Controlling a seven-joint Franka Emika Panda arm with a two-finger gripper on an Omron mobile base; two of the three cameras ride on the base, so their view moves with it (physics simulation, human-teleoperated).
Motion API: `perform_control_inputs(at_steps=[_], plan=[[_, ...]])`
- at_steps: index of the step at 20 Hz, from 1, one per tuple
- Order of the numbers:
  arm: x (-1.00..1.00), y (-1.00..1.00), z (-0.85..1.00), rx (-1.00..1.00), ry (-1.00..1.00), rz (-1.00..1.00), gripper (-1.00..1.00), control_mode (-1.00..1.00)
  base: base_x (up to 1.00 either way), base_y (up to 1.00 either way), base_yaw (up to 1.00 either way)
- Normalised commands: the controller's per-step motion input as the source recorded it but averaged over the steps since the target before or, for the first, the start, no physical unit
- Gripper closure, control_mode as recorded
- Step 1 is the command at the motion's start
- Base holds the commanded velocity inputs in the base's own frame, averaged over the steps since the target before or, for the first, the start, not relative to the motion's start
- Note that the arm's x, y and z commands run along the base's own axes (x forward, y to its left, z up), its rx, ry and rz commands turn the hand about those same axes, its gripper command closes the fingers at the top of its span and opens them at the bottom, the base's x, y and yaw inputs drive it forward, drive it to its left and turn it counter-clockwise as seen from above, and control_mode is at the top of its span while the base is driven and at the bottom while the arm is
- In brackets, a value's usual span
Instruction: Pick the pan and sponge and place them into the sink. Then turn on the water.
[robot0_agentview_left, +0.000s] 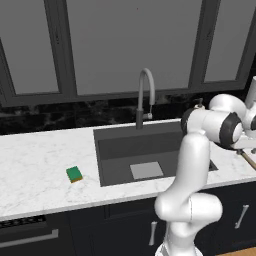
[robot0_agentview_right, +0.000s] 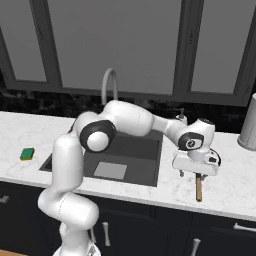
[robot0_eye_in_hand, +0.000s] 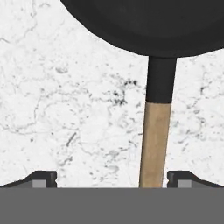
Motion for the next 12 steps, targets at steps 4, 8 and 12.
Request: perform_control_inputs(at_steps=[4,8,12], plan=[[0.29,-0.11,-0.38,0.0,0.0,0.0,-1.0,-1.0,0.0,0.0,0.0],[0.25,-0.14,-0.28,0.03,0.02,0.0,-1.0,-1.0,0.0,0.0,0.0],[0.22,-0.09,-0.29,0.02,0.01,0.0,-1.0,-1.0,0.0,0.0,0.0]])
